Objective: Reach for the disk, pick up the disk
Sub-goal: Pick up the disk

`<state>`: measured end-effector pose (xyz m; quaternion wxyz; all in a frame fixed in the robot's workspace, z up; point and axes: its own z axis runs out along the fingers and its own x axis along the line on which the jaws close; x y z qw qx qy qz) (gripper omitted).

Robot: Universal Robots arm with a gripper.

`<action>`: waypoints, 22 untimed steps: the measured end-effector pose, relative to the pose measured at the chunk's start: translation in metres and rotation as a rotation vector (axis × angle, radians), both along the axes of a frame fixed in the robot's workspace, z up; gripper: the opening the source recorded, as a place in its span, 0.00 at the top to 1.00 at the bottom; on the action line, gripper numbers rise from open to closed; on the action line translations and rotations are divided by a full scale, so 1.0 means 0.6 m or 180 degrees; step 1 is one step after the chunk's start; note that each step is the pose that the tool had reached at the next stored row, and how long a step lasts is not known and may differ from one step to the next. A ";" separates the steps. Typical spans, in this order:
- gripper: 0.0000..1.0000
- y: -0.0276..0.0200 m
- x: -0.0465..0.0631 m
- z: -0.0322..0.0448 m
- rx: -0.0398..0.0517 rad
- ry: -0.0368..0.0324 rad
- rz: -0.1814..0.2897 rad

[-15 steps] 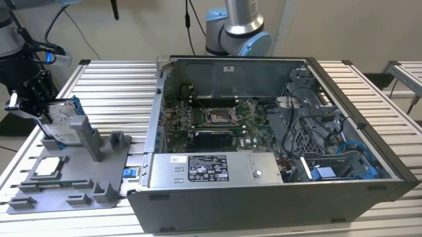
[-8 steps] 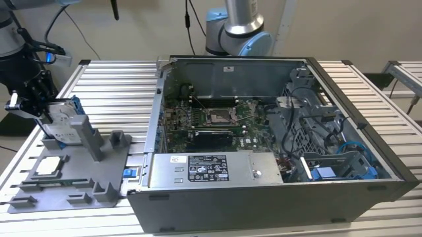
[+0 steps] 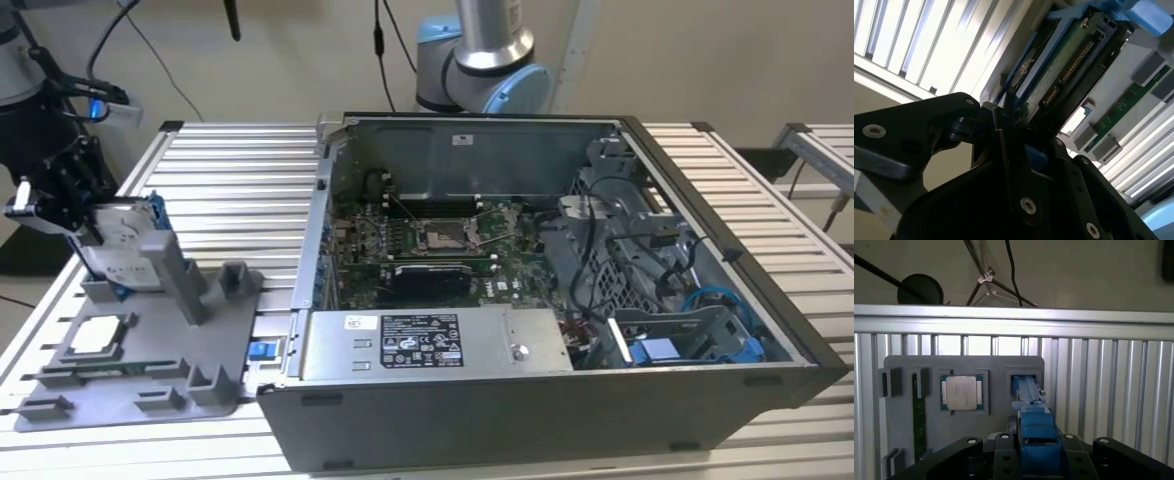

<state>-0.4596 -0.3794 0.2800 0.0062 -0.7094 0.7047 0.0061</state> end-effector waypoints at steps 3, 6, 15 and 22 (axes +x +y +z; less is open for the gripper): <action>1.00 0.0000 0.000 0.016 0.0000 0.0000 0.0000; 1.00 0.0000 0.000 0.033 0.0000 0.0000 0.0000; 1.00 0.0000 0.000 0.082 0.0000 0.0000 0.0000; 1.00 0.0000 0.000 0.116 0.0000 0.0000 0.0000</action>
